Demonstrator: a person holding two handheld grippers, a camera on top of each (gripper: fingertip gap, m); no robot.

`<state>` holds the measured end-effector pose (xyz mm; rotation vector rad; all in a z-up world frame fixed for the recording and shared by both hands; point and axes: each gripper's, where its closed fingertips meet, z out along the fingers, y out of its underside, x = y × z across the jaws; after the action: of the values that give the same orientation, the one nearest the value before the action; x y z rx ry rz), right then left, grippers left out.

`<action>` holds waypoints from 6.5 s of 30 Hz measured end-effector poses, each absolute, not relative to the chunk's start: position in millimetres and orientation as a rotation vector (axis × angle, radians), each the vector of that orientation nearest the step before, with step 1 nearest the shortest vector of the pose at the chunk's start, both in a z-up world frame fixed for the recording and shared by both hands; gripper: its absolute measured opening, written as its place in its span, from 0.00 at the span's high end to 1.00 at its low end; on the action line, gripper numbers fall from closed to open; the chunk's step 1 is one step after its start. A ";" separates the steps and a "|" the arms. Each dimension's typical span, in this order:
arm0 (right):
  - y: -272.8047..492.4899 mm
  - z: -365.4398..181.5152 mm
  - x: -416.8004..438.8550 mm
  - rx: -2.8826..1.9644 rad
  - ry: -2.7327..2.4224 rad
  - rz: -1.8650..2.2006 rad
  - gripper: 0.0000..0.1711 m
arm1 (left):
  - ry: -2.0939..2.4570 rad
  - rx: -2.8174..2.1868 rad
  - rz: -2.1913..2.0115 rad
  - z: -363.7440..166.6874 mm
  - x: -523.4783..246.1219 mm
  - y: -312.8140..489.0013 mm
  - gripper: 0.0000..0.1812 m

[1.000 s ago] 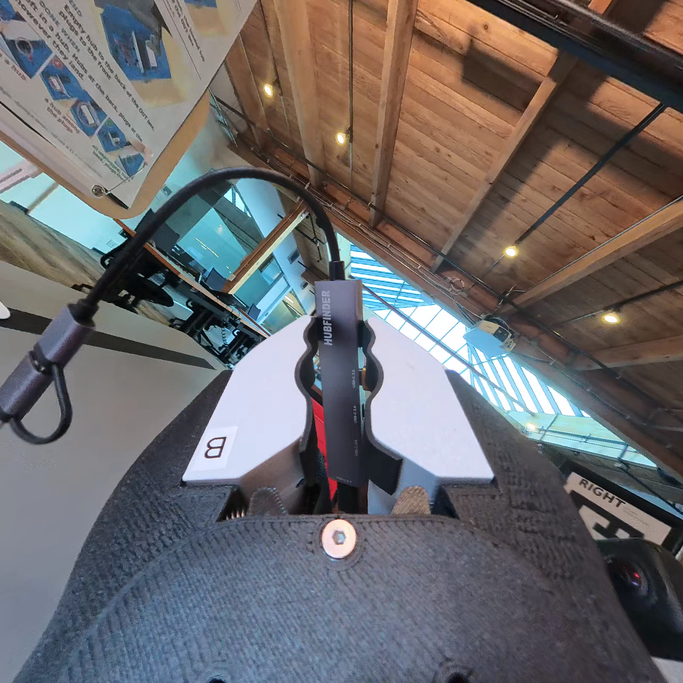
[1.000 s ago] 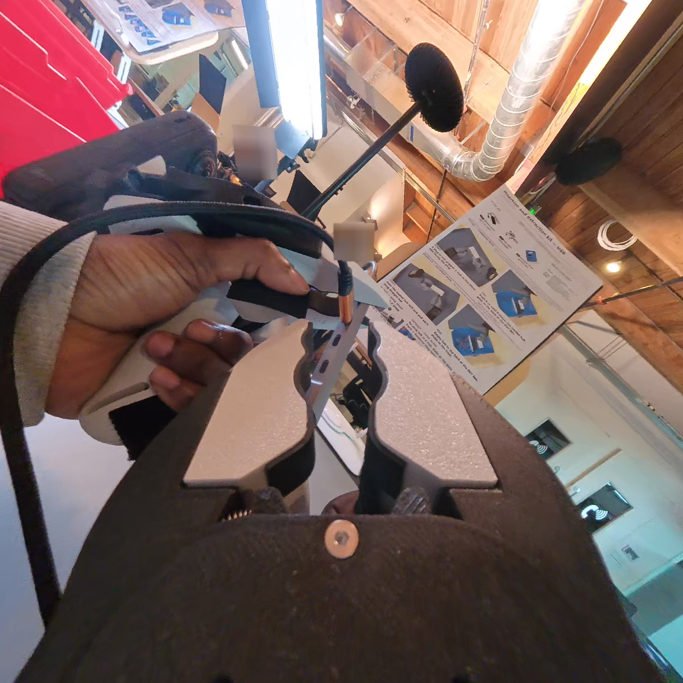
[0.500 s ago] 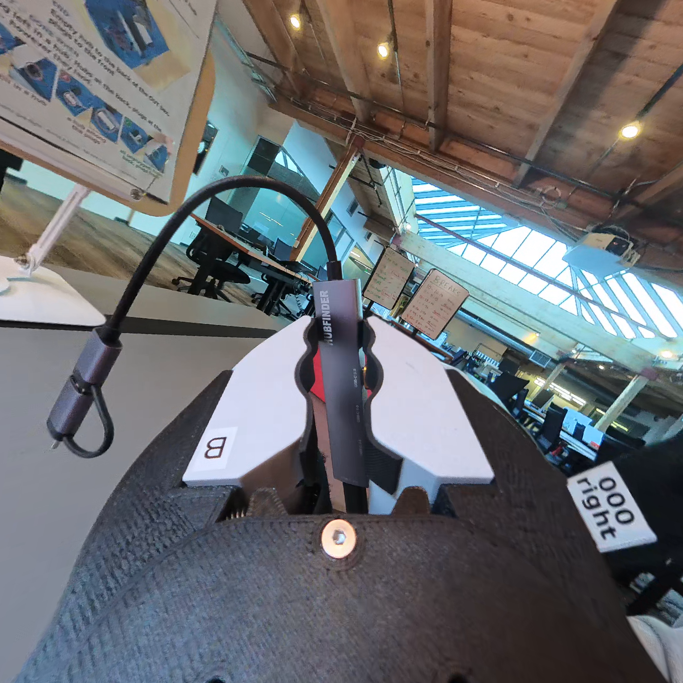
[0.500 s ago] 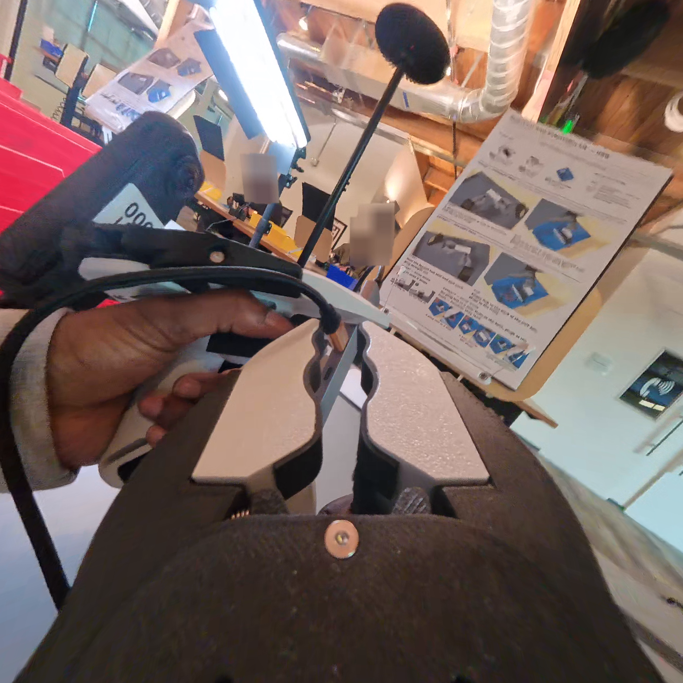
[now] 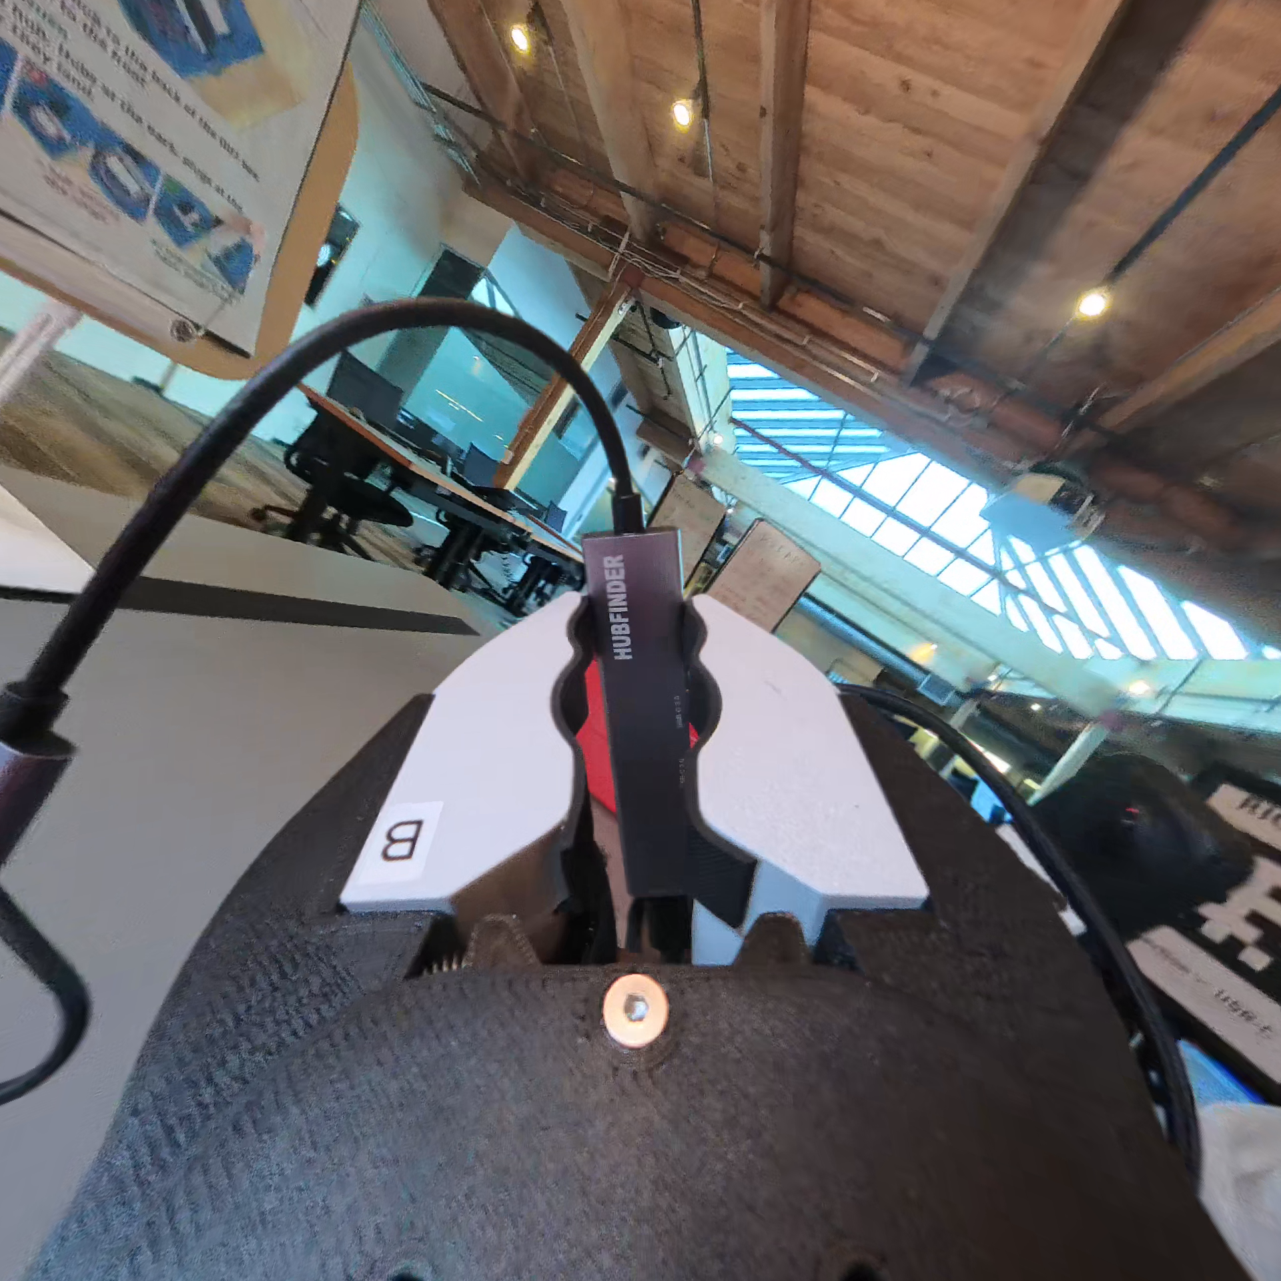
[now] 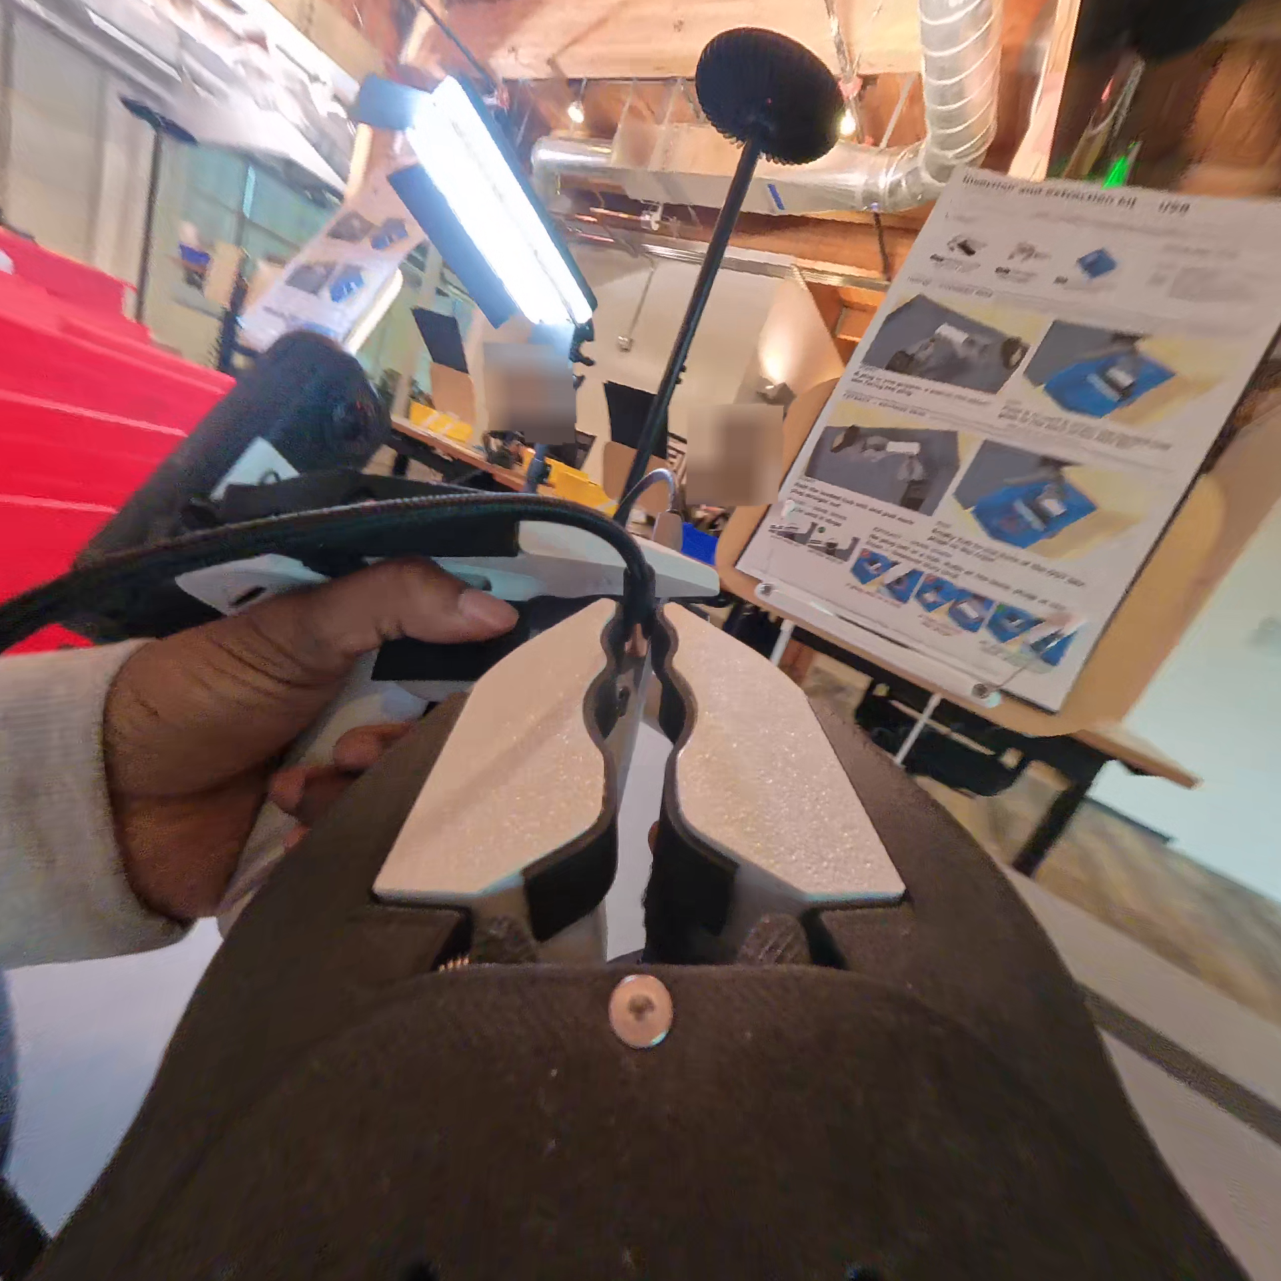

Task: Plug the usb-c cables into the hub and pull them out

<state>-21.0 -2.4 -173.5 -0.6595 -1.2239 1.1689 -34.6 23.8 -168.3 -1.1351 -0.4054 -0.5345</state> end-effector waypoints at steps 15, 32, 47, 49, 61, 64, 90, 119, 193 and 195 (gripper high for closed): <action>2.4 -178.2 -24.8 -0.653 -1.241 0.971 0.97 | -0.452 -1.191 -0.574 -179.9 -33.3 30.3 0.86; 28.8 -193.4 -40.5 -0.647 -1.327 0.629 0.97 | -0.690 -1.118 -0.706 -203.3 -51.5 59.1 0.86; 79.7 -83.5 32.9 -0.758 -0.557 1.729 0.97 | -1.152 -1.062 -0.777 -276.4 -107.2 44.6 0.87; 115.2 -63.3 45.4 -0.764 -0.561 1.536 0.97 | -1.032 -1.009 -0.615 -249.4 -126.6 13.1 0.87; 78.8 -145.7 -5.0 -0.993 -1.113 1.574 0.96 | -0.651 -0.966 -0.603 -188.3 -96.2 13.4 0.86; 79.0 -163.7 -11.2 -0.986 -1.201 1.398 0.96 | -0.620 -0.983 -0.646 -186.3 -85.5 19.6 0.86; 121.6 -184.2 -8.4 -1.129 -1.019 1.360 0.96 | -0.491 -1.120 -0.510 -180.5 -64.6 28.5 0.86; 408.9 -67.1 192.6 -1.209 -1.108 -0.436 0.96 | -0.489 -1.146 -0.509 -184.0 -61.2 32.2 0.86; 3.0 -213.2 -29.1 -0.993 -1.845 1.789 0.78 | -0.371 -1.187 -0.227 -174.1 -69.6 12.8 0.88; -13.2 -226.0 -31.1 -0.953 -1.915 1.716 0.78 | -0.401 -1.148 -0.288 -172.4 -71.6 10.5 0.89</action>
<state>-31.1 -13.2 -226.0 -0.9526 -1.9153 1.7159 -71.6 10.5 -172.4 -1.1477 -0.4007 -0.2880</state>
